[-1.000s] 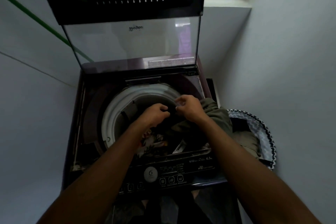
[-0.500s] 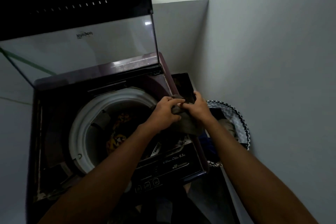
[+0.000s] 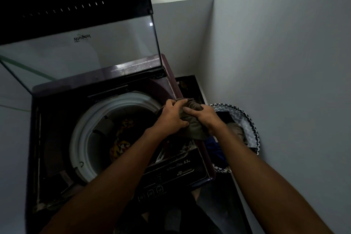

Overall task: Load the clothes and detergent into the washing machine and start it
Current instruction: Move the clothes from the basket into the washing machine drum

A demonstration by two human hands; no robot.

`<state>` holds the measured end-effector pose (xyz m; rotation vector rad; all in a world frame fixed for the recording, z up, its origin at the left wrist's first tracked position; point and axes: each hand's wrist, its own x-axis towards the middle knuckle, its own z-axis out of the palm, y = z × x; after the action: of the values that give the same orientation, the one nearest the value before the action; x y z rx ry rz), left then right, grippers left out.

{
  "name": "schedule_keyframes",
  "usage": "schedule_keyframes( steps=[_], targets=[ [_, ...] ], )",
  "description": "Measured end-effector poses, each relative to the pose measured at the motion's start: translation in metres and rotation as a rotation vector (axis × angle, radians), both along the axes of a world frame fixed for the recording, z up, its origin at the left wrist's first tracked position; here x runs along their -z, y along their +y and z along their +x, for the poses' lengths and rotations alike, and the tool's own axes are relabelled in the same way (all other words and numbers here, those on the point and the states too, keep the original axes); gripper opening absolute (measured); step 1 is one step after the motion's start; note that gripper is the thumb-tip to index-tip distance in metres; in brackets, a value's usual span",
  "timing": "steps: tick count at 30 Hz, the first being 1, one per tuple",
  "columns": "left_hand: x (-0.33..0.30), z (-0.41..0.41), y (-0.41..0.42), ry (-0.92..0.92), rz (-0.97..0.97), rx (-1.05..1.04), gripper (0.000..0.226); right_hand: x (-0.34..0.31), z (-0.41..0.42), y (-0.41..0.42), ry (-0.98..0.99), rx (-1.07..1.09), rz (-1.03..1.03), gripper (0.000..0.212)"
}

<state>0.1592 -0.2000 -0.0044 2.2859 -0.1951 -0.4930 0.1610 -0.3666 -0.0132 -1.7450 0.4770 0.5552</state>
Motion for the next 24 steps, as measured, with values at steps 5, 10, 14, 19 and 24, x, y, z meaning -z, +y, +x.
schedule_keyframes(
  steps=[5, 10, 14, 19, 24],
  targets=[
    [-0.009, -0.003, 0.007, 0.011, -0.064, -0.009, 0.082, -0.020, 0.011, 0.018, -0.164, -0.017, -0.176, 0.042],
    [-0.030, -0.007, 0.030, 0.035, -0.202, -0.169, 0.060, -0.036, 0.010, 0.049, -0.178, -0.027, -0.021, 0.035],
    [-0.040, -0.012, 0.060, 0.006, -0.222, -0.252, 0.056, -0.046, 0.006, 0.085, -0.160, -0.036, 0.150, 0.031],
    [-0.039, -0.022, 0.106, -0.017, -0.211, -0.367, 0.056, -0.045, 0.005, 0.134, -0.127, -0.079, 0.214, 0.039],
    [-0.020, -0.031, 0.152, -0.030, -0.165, -0.456, 0.058, -0.031, 0.003, 0.179, -0.095, -0.138, 0.236, 0.026]
  ],
)
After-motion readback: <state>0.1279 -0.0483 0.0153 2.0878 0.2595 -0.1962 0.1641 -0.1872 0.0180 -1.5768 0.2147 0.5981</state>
